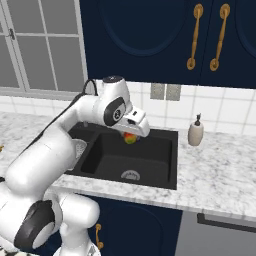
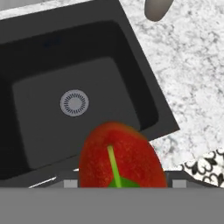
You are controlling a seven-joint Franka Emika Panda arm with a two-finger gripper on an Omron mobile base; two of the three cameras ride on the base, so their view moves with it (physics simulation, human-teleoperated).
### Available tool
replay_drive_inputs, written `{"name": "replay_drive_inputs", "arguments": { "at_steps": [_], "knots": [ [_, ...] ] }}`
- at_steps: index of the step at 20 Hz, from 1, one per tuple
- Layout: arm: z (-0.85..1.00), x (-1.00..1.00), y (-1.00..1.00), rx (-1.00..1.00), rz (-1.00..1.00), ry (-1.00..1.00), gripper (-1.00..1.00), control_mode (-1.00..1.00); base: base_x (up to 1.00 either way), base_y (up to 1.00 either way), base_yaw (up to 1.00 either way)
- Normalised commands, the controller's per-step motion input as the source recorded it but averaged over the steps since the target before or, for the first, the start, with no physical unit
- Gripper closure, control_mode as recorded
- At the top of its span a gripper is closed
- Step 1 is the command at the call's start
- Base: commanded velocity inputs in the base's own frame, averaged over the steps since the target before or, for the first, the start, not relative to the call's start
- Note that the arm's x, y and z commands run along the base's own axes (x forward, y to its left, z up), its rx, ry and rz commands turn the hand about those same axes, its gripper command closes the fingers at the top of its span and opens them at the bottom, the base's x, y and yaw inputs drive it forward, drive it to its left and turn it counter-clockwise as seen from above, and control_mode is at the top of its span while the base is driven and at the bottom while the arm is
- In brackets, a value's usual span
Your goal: Put the colander in the sink, put the pear, mango, banana in the colander, and turn on the sink faucet and pour water over the colander.
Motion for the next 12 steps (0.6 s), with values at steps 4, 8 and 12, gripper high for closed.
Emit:
{"name": "replay_drive_inputs", "arguments": {
  "at_steps": [4,8,12],
  "knots": [
    [0.49,-0.04,1.00,0.00,0.03,-0.16,1.00,-1.00,0.00,0.00,0.00],
    [0.57,0.00,1.00,0.00,0.04,-0.03,1.00,-1.00,0.00,0.00,0.00],
    [0.60,0.00,1.00,0.00,0.05,0.00,1.00,-1.00,0.00,0.00,0.00]
  ]
}}
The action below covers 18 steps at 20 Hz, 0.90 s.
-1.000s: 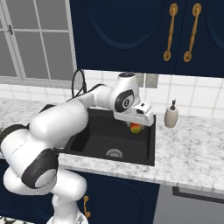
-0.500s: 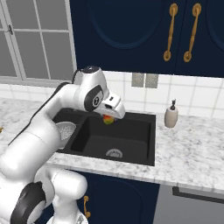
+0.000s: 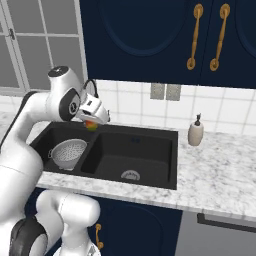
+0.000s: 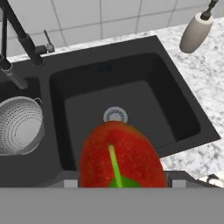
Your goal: Put the colander in the sink, put the pear, mango, banana in the colander, and turn on the sink faucet and pour water over the colander.
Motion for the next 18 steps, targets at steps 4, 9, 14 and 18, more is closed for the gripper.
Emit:
{"name": "replay_drive_inputs", "arguments": {
  "at_steps": [4,9,14,18],
  "knots": [
    [0.38,-0.01,1.00,-0.02,0.02,0.01,1.00,-1.00,0.00,0.00,0.00],
    [0.02,0.00,1.00,-0.06,0.08,0.14,1.00,-1.00,0.00,0.00,0.00],
    [-0.22,0.19,1.00,-0.05,0.05,0.11,1.00,-1.00,0.00,0.00,0.00],
    [-0.56,0.29,0.90,-0.07,0.00,0.04,1.00,-1.00,0.00,0.00,0.00]
  ]
}}
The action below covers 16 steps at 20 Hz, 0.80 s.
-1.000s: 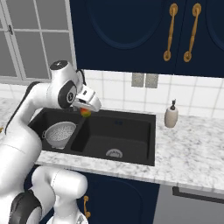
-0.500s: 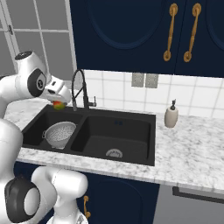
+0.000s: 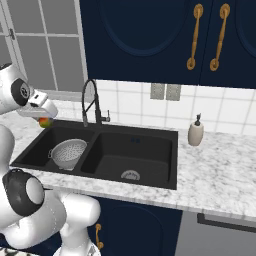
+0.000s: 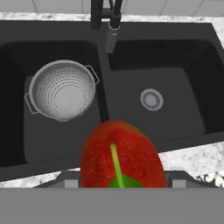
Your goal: Put the colander in the sink, put the pear, mango, banana in the colander, and turn on the sink faucet and pour water over the colander.
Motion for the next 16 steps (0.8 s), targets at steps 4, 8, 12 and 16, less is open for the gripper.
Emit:
{"name": "replay_drive_inputs", "arguments": {
  "at_steps": [4,8,12,16],
  "knots": [
    [-0.89,0.52,0.69,-0.09,0.00,0.02,1.00,-1.00,0.00,0.00,0.00],
    [-0.92,0.59,0.40,-0.03,0.00,0.02,1.00,-1.00,0.00,0.00,0.00],
    [-0.88,0.62,0.28,0.00,0.00,0.01,1.00,-1.00,0.00,0.00,0.00],
    [-0.80,0.60,0.20,0.00,0.00,0.00,1.00,-1.00,0.00,0.00,0.00]
  ]
}}
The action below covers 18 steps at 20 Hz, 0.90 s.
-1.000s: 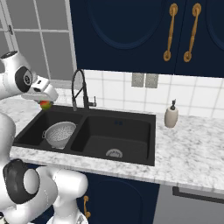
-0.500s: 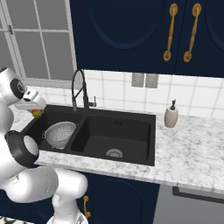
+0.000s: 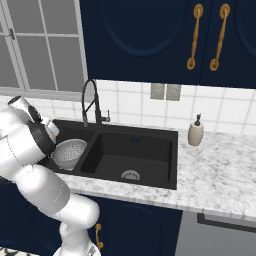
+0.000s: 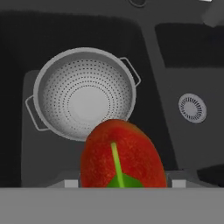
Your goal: Put the colander in the sink, put the pear, mango, banana in the colander, and turn on the sink faucet and pour water over the colander.
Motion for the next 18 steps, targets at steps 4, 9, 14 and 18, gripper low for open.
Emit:
{"name": "replay_drive_inputs", "arguments": {
  "at_steps": [4,9,14,18],
  "knots": [
    [-0.70,0.51,0.17,-0.02,0.00,0.00,1.00,-1.00,0.00,0.00,0.00],
    [-0.62,0.40,0.12,-0.03,0.00,0.00,1.00,-1.00,0.00,0.00,0.00],
    [-0.43,0.08,0.23,-0.08,0.00,-0.02,1.00,-1.00,0.00,0.00,0.00],
    [-0.46,0.01,0.02,-0.06,-0.01,-0.11,1.00,-1.00,0.00,0.00,0.00]
  ]
}}
